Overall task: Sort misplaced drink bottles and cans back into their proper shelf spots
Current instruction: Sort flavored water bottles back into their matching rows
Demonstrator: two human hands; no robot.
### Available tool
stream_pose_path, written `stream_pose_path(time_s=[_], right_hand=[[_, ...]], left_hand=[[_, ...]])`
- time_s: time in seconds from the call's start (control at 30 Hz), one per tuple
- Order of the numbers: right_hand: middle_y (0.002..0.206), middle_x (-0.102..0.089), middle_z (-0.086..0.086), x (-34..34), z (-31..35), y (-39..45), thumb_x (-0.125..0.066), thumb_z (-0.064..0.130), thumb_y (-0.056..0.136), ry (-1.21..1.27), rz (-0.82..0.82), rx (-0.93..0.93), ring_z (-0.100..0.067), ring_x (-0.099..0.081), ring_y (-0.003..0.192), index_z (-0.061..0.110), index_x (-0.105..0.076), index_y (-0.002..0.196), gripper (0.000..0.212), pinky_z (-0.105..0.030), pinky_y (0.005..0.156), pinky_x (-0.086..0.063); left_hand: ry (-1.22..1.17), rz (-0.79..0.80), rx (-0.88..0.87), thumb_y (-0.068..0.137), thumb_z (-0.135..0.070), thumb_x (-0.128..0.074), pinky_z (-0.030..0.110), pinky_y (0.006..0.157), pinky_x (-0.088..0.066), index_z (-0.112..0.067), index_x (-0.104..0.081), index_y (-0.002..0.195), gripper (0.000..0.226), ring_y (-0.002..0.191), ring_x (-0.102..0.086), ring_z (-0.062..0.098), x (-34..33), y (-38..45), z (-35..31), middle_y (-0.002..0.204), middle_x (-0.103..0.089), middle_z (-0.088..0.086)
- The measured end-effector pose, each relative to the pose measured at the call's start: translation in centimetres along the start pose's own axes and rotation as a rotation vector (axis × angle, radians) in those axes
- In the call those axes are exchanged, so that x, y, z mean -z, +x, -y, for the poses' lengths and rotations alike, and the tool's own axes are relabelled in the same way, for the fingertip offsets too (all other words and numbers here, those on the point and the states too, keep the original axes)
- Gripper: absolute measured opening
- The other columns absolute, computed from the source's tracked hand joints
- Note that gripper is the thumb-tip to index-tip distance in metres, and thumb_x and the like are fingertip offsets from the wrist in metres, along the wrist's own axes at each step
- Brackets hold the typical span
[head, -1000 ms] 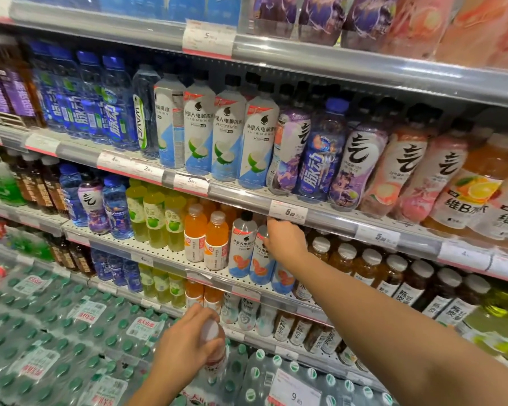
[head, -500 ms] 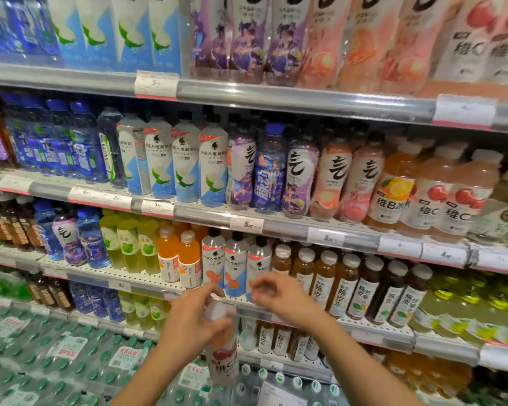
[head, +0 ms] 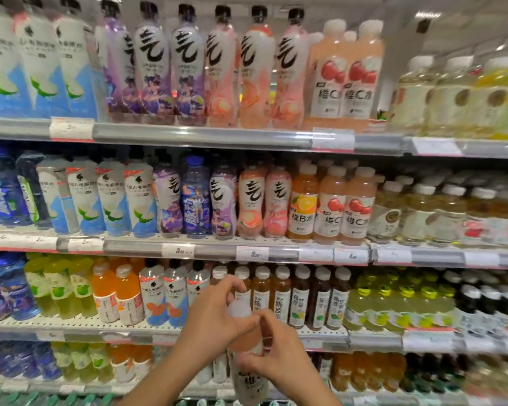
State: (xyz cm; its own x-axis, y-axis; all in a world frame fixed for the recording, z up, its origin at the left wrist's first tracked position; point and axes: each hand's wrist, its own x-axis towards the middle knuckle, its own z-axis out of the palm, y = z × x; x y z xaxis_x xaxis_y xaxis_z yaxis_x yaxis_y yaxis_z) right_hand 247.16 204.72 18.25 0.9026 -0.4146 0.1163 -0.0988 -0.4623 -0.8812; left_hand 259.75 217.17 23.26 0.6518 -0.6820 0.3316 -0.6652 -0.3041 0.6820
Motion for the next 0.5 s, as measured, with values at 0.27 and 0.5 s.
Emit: stream_pose_path(time_s=[0.27,0.5], right_hand=[[0.095,-0.074,0.013,6.0,-0.8,-2.0,-0.086,0.049,0.064,-0.122,-0.194,0.009,-0.002,-0.069,0.091,0.041,-0.06,0.106,0.05,-0.024,0.076,-0.057],[0.096,-0.075,0.022,11.0,-0.8,-3.2,-0.091,0.049,0.061,-0.124,-0.343,0.027,-0.004,-0.071,0.09,0.039,-0.064,0.108,0.055,-0.029,0.082,-0.058]], left_hand=[[0.029,0.132,-0.106,0.066,-0.054,-0.076,0.025,0.074,-0.047,-0.041,-0.056,0.098,0.04,0.088,-0.053,0.003,-2.6,1.7,-7.0,0.091,-0.057,-0.015],[0.138,0.204,-0.316,0.085,-0.062,-0.06,0.022,0.088,-0.048,-0.042,-0.058,0.116,0.037,0.102,-0.055,-0.003,-1.7,4.7,-11.5,0.112,-0.061,-0.022]])
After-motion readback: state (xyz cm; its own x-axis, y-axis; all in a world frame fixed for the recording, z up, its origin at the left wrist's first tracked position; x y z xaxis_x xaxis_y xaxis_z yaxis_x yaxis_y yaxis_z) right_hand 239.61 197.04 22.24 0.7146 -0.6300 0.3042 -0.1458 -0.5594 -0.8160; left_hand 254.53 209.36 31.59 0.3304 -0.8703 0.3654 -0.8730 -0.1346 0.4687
